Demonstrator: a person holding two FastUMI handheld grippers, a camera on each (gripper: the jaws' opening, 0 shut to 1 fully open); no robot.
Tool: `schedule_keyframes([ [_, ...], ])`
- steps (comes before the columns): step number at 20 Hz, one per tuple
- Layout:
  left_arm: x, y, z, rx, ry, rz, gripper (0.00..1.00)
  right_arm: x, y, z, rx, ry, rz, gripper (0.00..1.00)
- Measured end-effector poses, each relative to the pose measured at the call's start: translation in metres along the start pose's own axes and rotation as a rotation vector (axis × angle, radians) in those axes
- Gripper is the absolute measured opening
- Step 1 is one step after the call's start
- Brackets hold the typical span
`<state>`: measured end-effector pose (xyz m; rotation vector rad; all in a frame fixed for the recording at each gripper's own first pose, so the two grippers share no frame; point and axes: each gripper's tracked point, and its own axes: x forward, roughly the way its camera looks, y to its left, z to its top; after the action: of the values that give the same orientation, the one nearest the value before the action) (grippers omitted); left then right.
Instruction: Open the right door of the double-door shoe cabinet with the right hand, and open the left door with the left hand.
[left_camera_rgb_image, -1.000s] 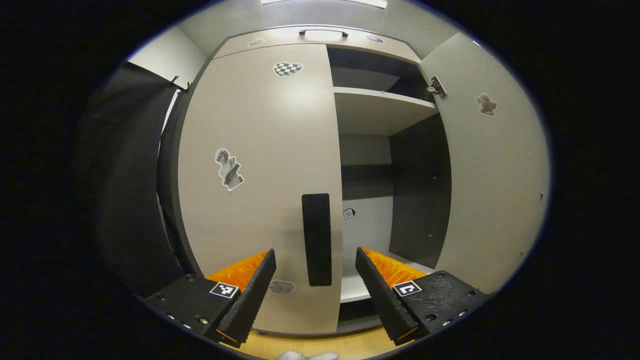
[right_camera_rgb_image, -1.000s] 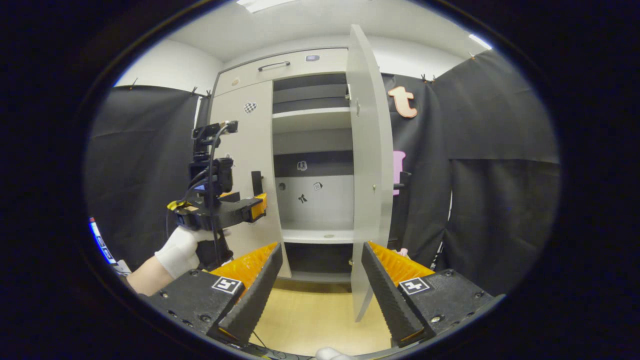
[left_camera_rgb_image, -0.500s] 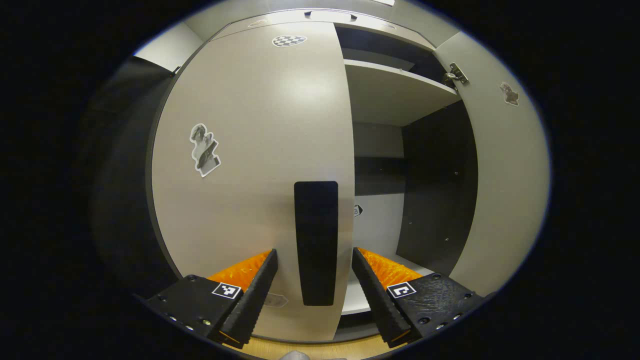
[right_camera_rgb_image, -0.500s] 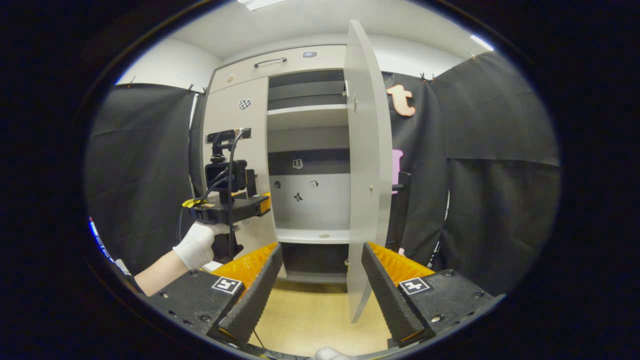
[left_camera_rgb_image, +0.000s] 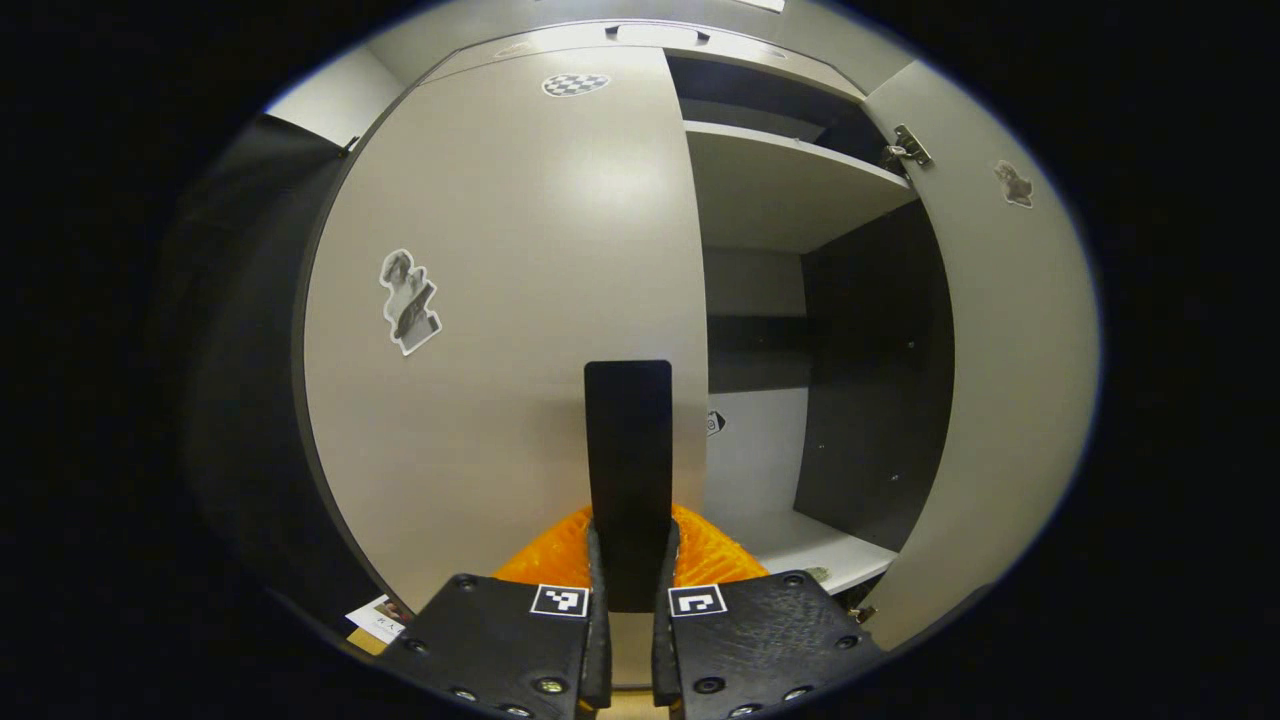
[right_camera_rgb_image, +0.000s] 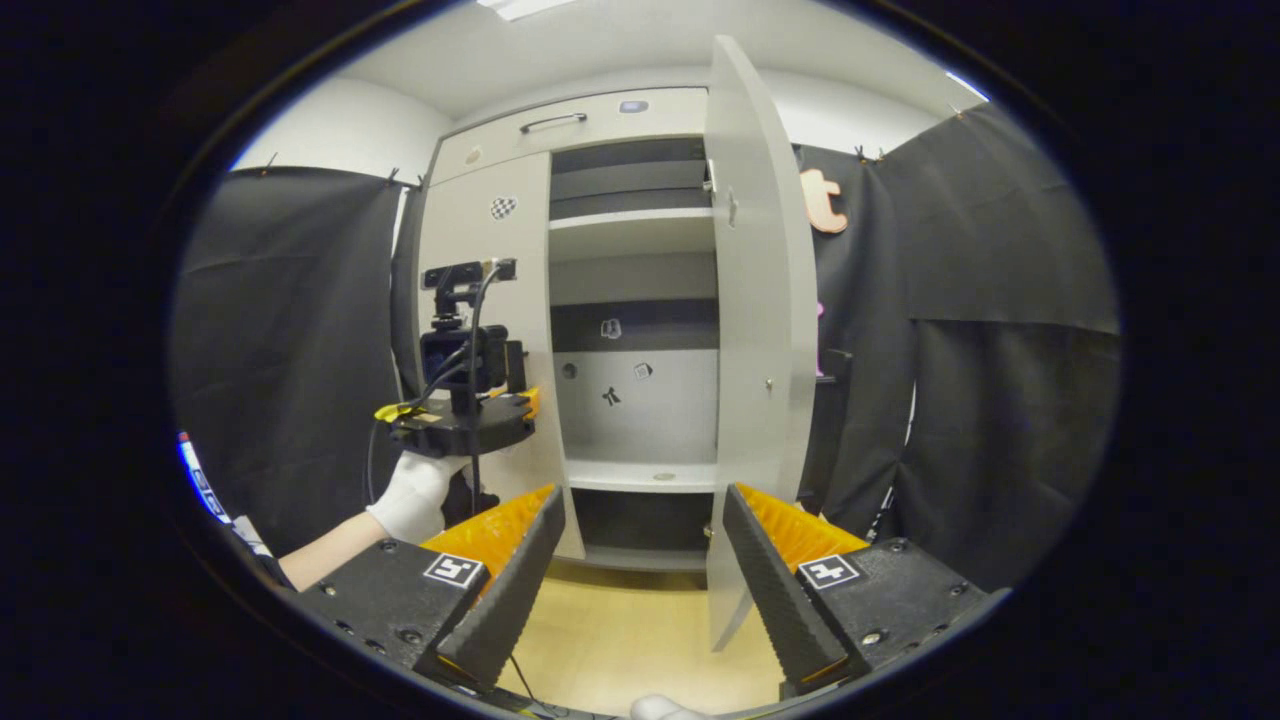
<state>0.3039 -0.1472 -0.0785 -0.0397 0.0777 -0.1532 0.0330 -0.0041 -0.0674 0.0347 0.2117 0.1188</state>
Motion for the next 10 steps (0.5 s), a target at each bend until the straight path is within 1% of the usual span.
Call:
schedule_keyframes([
  [1, 0.0, 0.001, 0.001, 0.005, 0.0, 0.001, 0.06, 0.0, 0.001, 0.0, -0.001, 0.002, 0.002, 0.99],
  [2, -0.003, 0.001, -0.001, 0.001, -0.003, -0.002, 0.06, 0.0, 0.0, 0.0, -0.001, -0.001, 0.002, 0.99],
  [3, -0.002, 0.002, 0.0, 0.008, -0.005, -0.007, 0.02, -0.001, 0.0, 0.0, -0.002, 0.001, 0.002, 0.99],
  [10, -0.015, 0.0, 0.001, -0.003, -0.007, -0.043, 0.02, -0.009, 0.003, 0.0, 0.005, -0.009, 0.016, 0.99],
])
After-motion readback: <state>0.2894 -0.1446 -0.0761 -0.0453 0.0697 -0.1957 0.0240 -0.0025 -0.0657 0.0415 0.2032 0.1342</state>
